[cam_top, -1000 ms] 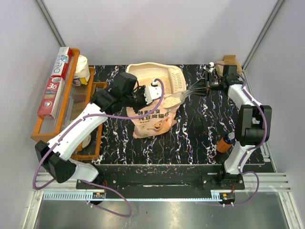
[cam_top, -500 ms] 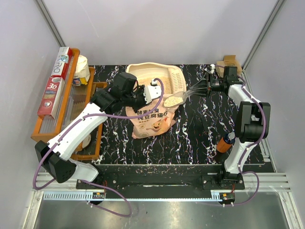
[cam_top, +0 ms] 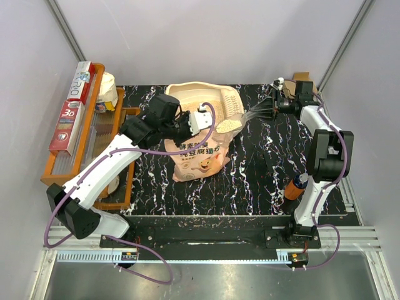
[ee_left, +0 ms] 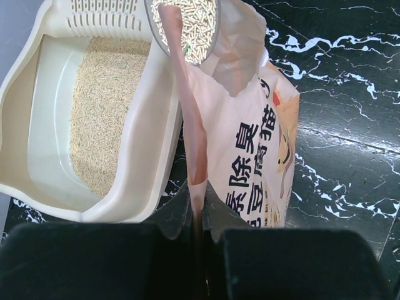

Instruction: Fill the litter box with clean litter

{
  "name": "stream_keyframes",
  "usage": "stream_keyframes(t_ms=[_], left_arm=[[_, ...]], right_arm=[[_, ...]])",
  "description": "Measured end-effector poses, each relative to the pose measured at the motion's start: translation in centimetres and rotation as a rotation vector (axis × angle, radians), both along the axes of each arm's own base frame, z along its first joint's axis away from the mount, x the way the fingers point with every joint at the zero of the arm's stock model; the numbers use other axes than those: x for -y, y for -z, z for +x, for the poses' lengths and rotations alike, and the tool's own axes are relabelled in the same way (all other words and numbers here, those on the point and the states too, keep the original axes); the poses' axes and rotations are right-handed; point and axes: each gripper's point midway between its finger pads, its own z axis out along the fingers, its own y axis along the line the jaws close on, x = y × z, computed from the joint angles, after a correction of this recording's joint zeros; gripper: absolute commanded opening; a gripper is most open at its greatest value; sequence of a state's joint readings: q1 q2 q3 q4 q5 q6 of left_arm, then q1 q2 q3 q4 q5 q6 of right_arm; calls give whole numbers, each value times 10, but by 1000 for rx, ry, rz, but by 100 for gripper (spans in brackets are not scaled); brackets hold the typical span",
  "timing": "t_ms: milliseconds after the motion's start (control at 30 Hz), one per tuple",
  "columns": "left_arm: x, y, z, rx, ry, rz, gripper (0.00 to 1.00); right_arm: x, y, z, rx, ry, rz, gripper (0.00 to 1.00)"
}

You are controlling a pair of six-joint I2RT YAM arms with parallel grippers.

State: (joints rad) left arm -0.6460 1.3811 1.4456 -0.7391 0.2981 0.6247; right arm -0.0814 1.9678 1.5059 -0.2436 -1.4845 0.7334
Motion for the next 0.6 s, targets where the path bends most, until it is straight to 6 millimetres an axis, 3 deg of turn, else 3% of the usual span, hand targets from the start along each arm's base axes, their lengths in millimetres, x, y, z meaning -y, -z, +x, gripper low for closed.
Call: stream_keyframes(t_ms=[333, 600], left_arm=[[3, 3, 12, 12, -12, 12, 0], [3, 5, 19, 17, -20, 18, 0]], right_arm=[[2, -2, 19, -6, 6, 3, 0], [5, 4, 59, -9, 16, 20, 0]])
